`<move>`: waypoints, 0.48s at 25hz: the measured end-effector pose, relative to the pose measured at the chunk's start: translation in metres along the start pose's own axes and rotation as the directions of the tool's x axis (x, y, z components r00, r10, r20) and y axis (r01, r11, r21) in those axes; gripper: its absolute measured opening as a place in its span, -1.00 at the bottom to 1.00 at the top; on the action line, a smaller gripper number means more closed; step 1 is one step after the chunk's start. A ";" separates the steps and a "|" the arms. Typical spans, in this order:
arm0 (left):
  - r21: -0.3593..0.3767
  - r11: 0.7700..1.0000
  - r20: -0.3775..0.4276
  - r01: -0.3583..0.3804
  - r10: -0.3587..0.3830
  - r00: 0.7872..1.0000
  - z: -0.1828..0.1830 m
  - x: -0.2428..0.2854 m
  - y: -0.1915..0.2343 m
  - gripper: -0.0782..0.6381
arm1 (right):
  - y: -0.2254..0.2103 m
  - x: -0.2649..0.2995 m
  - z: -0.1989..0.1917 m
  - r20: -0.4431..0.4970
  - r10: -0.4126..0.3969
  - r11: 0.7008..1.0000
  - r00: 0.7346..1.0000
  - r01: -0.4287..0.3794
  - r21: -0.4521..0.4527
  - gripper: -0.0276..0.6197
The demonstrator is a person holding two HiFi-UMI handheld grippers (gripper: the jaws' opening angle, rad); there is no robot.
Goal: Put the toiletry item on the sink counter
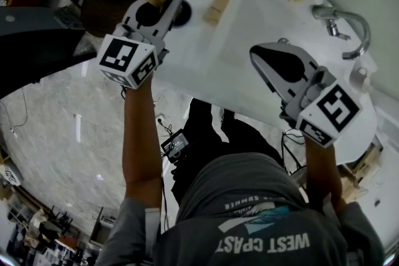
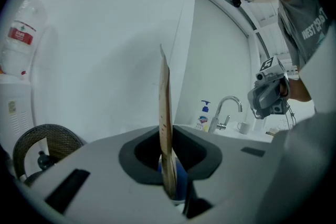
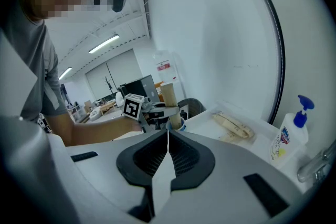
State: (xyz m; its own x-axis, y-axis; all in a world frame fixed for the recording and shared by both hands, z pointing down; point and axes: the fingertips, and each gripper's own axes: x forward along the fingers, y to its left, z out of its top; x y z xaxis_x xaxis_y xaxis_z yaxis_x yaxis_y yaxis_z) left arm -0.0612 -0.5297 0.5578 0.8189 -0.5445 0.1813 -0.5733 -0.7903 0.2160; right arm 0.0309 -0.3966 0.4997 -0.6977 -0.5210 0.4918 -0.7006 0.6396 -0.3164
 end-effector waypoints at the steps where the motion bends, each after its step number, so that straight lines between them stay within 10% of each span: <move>1: 0.001 1.000 0.000 -0.004 0.004 1.000 0.000 0.000 0.000 -0.64 | -0.001 -0.001 -0.001 -0.007 -0.005 1.000 1.000 0.005 -0.005 -0.82; 12: 0.037 0.999 0.007 -0.035 0.034 0.999 0.016 -0.008 0.000 -0.51 | 0.008 -0.009 0.008 0.036 0.024 1.000 0.999 -0.024 -0.004 -0.82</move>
State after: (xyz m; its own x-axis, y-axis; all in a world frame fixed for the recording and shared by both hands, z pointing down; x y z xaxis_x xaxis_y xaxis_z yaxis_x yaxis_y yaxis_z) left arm -0.0668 -0.5299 0.5405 0.7989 -0.5734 0.1818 -0.6000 -0.7808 0.1739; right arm 0.0299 -0.3915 0.4861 -0.7190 -0.5256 0.4547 -0.6834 0.6539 -0.3248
